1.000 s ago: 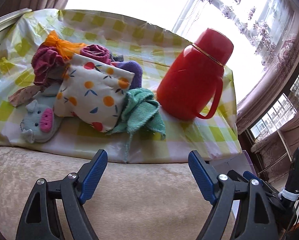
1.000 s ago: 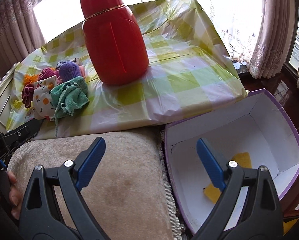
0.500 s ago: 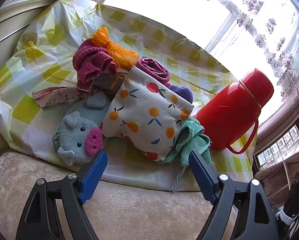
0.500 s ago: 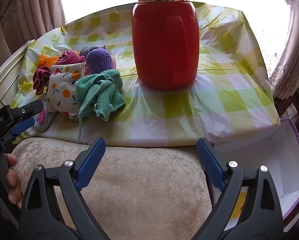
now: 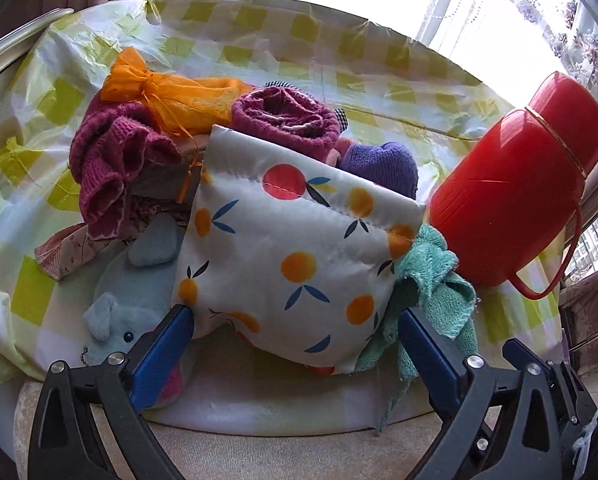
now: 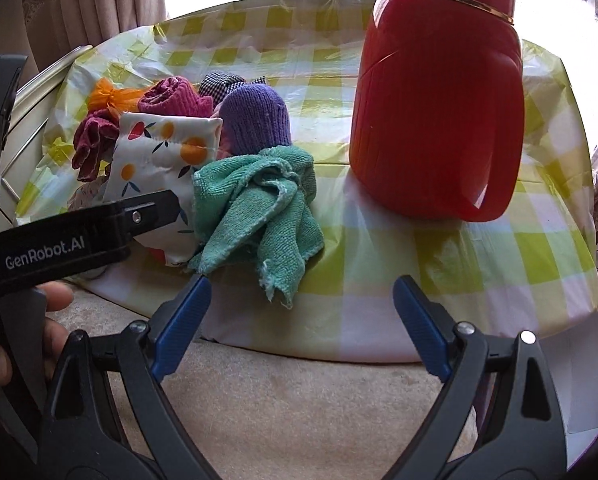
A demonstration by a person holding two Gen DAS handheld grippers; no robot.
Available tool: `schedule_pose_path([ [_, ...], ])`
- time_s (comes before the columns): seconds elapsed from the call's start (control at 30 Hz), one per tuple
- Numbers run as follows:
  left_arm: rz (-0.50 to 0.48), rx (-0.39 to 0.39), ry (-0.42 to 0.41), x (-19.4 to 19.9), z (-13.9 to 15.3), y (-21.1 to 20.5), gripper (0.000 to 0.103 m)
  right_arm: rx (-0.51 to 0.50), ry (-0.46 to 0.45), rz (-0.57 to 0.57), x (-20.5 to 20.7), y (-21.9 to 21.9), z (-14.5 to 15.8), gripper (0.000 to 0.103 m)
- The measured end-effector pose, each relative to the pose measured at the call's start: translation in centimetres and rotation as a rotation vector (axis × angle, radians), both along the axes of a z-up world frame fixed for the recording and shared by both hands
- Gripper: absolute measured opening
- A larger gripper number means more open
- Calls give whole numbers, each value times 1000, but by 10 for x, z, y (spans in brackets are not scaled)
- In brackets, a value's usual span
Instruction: Organize soft objects
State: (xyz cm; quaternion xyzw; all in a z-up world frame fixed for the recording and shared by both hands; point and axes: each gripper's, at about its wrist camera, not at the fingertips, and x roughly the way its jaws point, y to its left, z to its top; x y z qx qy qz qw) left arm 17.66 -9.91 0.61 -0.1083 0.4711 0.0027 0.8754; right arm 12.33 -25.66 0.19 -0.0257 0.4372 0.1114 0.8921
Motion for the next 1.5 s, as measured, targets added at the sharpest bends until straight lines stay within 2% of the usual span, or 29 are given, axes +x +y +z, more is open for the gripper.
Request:
schedule_pose_path([
  [0.2,-28,77,66,16,-13,-12,103,-7,28,14,11,7,-10,93],
  [0.27,-21,87,62,17,-16,-11,103,-9,29,24,14,10,-11,93],
  [0.3,-7,83,52,17,-15,-8,98,-11,29,29,16,12,-12,93],
  [0.33,4,75,42,16,-15,-5,84,-14,30,33,17,14,-13,93],
  [0.43,-2,17,9,11,-12,1,69,-17,34,45,24,19,-15,93],
  [0.63,17,-72,-52,-5,-11,17,62,-10,35,50,38,27,-20,93],
  [0.77,40,-91,-94,-22,-7,24,61,0,24,35,47,30,-21,92],
  [0.93,48,-92,-152,-40,0,27,61,22,28,21,58,31,-22,78],
  [1.0,50,-85,-168,-47,4,27,61,33,36,16,60,30,-24,62],
  [1.03,52,-83,-173,-49,6,27,61,40,39,15,59,28,-25,58],
  [1.07,53,-81,-176,-52,6,27,61,47,39,16,58,27,-25,48],
  [1.2,51,-66,-177,-51,10,23,61,60,23,8,49,21,-22,31],
  [1.5,49,-31,-179,-52,13,12,61,106,-5,4,31,9,-12,22],
])
